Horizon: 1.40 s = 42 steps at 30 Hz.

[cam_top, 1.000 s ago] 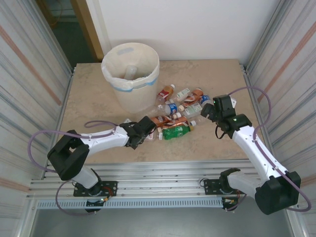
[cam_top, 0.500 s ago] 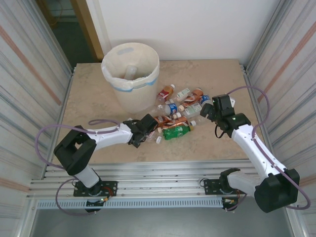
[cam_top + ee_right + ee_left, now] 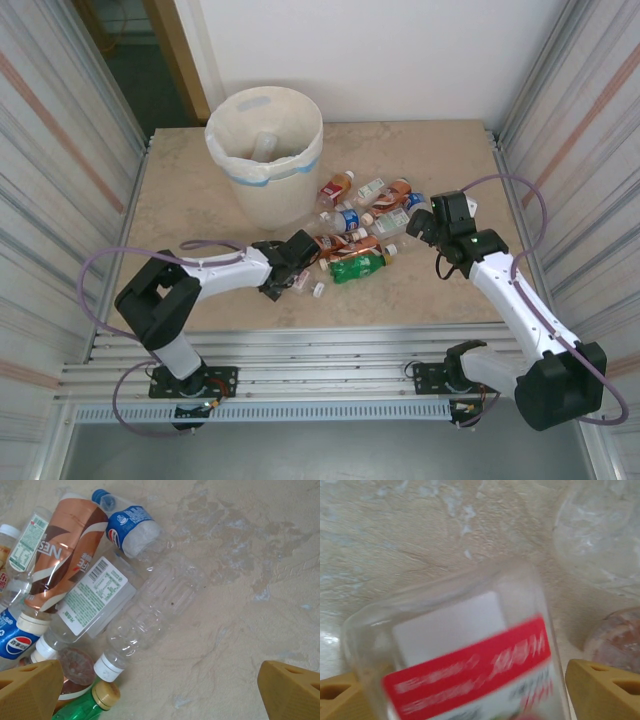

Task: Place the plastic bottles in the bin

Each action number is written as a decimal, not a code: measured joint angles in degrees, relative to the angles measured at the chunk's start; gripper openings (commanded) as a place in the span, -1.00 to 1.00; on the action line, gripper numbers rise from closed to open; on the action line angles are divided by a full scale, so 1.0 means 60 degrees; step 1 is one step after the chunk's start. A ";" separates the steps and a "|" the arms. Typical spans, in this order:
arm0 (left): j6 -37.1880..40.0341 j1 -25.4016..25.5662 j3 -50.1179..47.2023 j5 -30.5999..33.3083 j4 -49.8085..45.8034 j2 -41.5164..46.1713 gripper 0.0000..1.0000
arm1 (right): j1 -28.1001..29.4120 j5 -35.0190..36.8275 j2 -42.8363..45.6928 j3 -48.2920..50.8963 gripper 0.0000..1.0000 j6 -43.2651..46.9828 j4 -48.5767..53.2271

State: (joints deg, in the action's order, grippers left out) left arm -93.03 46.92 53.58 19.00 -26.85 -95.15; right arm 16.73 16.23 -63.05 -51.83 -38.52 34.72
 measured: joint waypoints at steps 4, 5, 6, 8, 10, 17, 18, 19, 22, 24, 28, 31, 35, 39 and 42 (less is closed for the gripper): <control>0.0029 -0.0015 -0.0055 0.0000 -0.0142 0.0007 0.76 | 0.0000 0.0000 0.0000 0.0000 0.95 -0.0004 0.0000; 0.0029 -0.0015 -0.0117 0.0004 -0.0124 0.0022 0.75 | 0.0000 0.0000 0.0000 0.0000 0.95 -0.0004 0.0000; 0.0029 -0.0015 -0.0160 0.0004 -0.0087 0.0066 0.75 | 0.0000 0.0000 0.0000 0.0000 0.95 -0.0004 0.0000; 0.0029 -0.0015 -0.0244 0.0004 -0.0066 0.0146 0.75 | 0.0000 0.0000 0.0000 0.0000 0.95 -0.0004 0.0000; 0.0029 -0.0015 -0.0310 0.0004 -0.0044 0.0189 0.76 | 0.0000 0.0000 0.0000 0.0000 0.95 -0.0004 0.0000; 0.0036 0.0015 -0.0382 -0.0033 -0.0095 0.0310 0.87 | 0.0000 0.0004 0.0004 0.0000 0.95 -0.0004 0.0000; 0.0036 0.0036 -0.0382 -0.0029 -0.0087 0.0310 0.89 | 0.0000 0.0004 0.0004 0.0000 0.95 -0.0004 0.0000; 0.0036 0.0058 -0.0382 -0.0025 -0.0076 0.0310 0.89 | 0.0000 0.0004 0.0004 0.0000 0.95 -0.0004 0.0000; 0.0036 0.0087 -0.0382 -0.0025 -0.0058 0.0310 0.90 | 0.0000 0.0004 0.0004 0.0000 0.95 -0.0004 0.0000; 0.0036 0.0098 -0.0382 -0.0029 -0.0055 0.0306 0.89 | 0.0000 0.0004 0.0004 0.0000 0.95 -0.0004 0.0000; 0.0047 0.0160 -0.0350 -0.0022 -0.0076 0.0262 0.88 | 0.0000 0.0004 0.0004 0.0000 0.95 -0.0004 0.0000; 0.0069 0.0233 -0.0277 0.0007 -0.0160 0.0193 0.87 | 0.0000 0.0004 0.0004 0.0000 0.95 -0.0004 0.0000; 0.0073 0.0382 -0.0204 0.0007 -0.0186 0.0117 0.86 | 0.0000 0.0004 0.0004 0.0000 0.95 -0.0004 0.0000; 0.0084 0.0390 -0.0131 -0.0007 -0.0273 0.0047 0.78 | 0.0000 0.0004 0.0004 0.0000 0.95 -0.0004 0.0000; 0.0109 0.0393 -0.0076 -0.0066 -0.0342 -0.0007 0.69 | 0.0000 0.0004 0.0004 0.0000 0.95 -0.0004 0.0000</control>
State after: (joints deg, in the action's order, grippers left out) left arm -92.38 49.28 53.12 18.61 -28.91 -95.20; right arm 16.73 16.25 -63.02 -51.83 -38.54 34.72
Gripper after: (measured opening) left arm 0.862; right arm 0.978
